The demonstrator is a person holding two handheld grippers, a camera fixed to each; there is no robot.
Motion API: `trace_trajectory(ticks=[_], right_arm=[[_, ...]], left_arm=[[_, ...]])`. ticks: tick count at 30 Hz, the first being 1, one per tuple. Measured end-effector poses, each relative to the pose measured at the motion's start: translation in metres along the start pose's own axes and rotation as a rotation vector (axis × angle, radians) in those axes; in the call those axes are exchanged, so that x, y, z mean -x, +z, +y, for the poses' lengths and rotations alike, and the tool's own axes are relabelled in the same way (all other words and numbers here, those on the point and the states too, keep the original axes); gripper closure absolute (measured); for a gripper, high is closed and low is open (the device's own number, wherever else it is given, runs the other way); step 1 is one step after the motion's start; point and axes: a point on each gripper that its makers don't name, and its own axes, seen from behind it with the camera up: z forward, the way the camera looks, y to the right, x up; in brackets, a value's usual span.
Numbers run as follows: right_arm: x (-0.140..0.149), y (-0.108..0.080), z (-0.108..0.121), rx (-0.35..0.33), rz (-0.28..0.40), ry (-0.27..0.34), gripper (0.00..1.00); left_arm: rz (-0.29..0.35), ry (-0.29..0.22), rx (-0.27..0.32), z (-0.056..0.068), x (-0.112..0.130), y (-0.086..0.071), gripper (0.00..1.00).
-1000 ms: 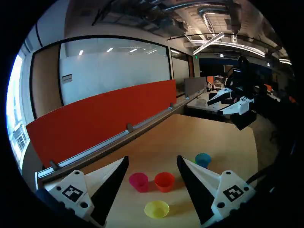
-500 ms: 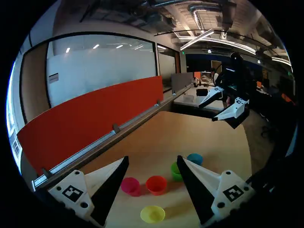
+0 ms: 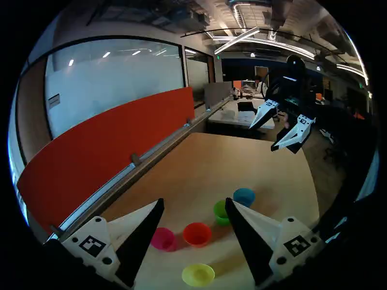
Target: Pour water
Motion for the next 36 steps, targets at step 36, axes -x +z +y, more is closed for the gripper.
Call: trace_trajectory(ticks=[36], right_arm=[[0.046,0.014,0.006,-0.026,-0.061,-0.028,0.00]], left_arm=[[-0.148,0.111,0.224,0.034,0.048,0.110,0.06]])
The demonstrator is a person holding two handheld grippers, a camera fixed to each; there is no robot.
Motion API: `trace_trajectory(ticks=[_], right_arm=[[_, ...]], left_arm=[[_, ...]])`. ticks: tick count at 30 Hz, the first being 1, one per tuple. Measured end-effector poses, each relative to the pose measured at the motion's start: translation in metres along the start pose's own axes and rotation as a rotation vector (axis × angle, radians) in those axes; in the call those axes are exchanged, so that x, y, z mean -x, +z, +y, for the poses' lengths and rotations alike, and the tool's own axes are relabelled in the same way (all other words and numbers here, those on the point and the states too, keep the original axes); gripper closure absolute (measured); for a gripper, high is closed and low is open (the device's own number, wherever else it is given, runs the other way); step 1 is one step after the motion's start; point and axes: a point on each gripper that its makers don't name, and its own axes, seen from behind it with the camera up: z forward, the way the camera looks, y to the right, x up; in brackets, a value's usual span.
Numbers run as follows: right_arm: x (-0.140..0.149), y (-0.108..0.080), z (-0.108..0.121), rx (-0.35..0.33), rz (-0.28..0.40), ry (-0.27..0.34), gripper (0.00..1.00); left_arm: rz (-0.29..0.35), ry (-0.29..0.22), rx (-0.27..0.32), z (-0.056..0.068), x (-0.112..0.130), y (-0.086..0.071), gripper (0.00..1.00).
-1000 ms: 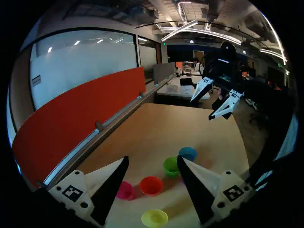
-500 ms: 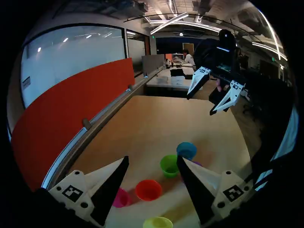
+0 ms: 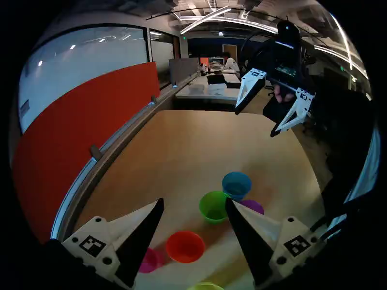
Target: Pour water
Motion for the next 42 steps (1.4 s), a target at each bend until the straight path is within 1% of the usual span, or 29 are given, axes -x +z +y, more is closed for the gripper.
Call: trace_trajectory(ticks=[9,21,32,38,42], right_arm=[[0.006,0.002,0.002,-0.001,-0.002,0.002,0.00],[0.013,0.006,0.002,-0.009,-0.006,0.004,0.00],[0.019,0.006,0.006,-0.006,-0.010,0.003,0.00],[0.020,0.006,0.006,-0.006,-0.010,0.001,0.00],[0.022,0.006,0.007,-0.006,-0.010,0.003,0.00]], left_arm=[[-0.024,0.012,0.023,0.005,0.006,0.023,0.06],[-0.046,0.021,0.068,0.022,0.010,0.052,0.06],[-0.092,0.037,0.099,0.035,0.019,0.076,0.06],[-0.121,0.044,0.118,0.044,0.025,0.088,0.06],[-0.135,0.048,0.122,0.049,0.029,0.097,0.06]])
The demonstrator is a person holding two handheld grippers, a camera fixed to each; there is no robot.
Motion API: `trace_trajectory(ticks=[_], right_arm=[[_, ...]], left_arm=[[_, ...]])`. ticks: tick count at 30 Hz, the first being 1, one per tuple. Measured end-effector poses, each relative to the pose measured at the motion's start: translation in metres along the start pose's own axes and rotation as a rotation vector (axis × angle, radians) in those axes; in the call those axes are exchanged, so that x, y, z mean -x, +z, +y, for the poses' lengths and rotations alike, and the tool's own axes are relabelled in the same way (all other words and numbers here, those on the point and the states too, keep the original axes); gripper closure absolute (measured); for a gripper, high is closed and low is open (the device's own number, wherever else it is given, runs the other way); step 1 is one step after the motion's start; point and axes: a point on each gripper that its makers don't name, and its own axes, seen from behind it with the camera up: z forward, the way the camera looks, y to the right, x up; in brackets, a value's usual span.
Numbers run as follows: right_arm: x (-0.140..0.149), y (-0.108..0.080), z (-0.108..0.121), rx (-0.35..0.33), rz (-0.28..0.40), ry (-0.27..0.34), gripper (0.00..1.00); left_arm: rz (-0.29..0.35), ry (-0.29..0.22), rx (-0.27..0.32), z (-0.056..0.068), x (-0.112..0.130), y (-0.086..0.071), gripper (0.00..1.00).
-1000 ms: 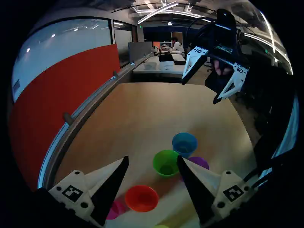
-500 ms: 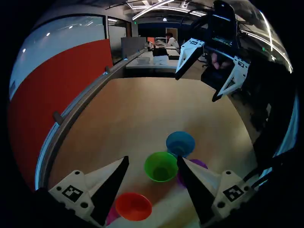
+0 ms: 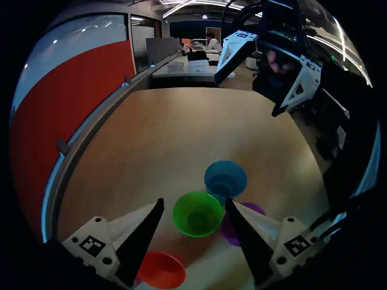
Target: Pour water
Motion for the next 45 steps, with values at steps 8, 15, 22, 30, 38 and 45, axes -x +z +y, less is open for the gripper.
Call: trace_trajectory(ticks=[8,15,22,30,38,45], right_arm=[[0.003,-0.001,0.002,0.004,-0.002,0.001,0.00],[0.005,-0.001,0.003,0.004,-0.003,0.003,0.00],[0.007,-0.002,0.003,0.004,-0.002,0.000,0.00],[0.009,-0.002,0.004,0.004,-0.002,0.002,0.00],[0.010,-0.002,0.006,0.005,0.001,0.004,0.00],[0.011,-0.002,0.005,0.004,-0.002,0.001,0.00]], left_arm=[[-0.034,0.006,0.005,0.004,0.008,0.017,0.06],[-0.046,0.009,0.022,0.009,0.011,0.024,0.06],[-0.065,0.010,0.025,0.011,0.016,0.029,0.06],[-0.070,0.004,0.021,0.009,0.015,0.031,0.06],[-0.082,0.020,0.020,0.010,0.017,0.029,0.06],[-0.092,0.013,0.005,0.005,0.020,0.027,0.06]])
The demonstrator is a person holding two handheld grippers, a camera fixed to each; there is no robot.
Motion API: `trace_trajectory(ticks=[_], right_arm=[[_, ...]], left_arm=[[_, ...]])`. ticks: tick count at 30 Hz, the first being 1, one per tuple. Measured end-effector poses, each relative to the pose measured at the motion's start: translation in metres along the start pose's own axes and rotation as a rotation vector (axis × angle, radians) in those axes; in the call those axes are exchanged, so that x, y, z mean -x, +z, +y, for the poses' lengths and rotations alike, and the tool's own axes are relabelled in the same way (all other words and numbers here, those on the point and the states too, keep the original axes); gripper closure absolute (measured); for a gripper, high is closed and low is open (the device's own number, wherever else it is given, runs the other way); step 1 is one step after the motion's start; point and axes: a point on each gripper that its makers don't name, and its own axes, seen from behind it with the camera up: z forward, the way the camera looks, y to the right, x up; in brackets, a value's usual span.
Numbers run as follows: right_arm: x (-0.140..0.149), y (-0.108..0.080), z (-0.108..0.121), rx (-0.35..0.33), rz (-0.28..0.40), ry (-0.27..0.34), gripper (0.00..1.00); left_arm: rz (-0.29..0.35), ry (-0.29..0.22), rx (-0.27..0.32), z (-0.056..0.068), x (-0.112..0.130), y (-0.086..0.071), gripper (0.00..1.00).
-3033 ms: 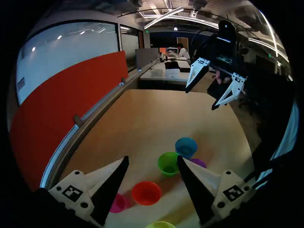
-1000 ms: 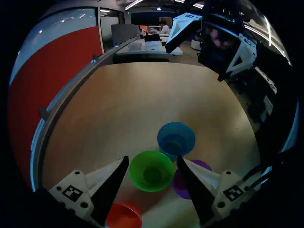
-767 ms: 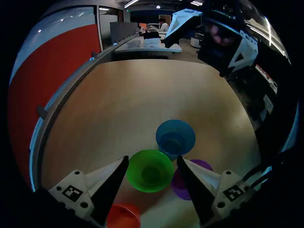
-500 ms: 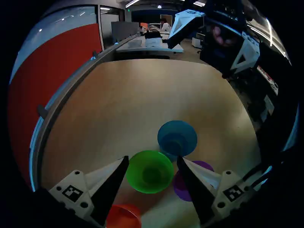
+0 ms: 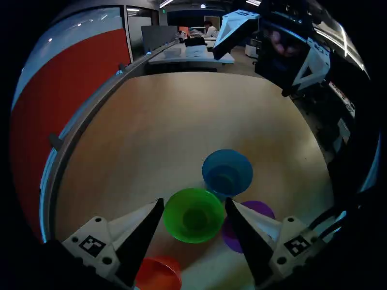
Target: Pour water
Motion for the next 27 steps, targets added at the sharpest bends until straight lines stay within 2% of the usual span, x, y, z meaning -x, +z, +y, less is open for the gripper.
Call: trace_trajectory(ticks=[27], right_arm=[[0.001,0.001,0.001,0.002,0.000,-0.006,0.00]], left_arm=[[-0.026,-0.043,-0.008,-0.001,0.012,-0.003,0.06]])
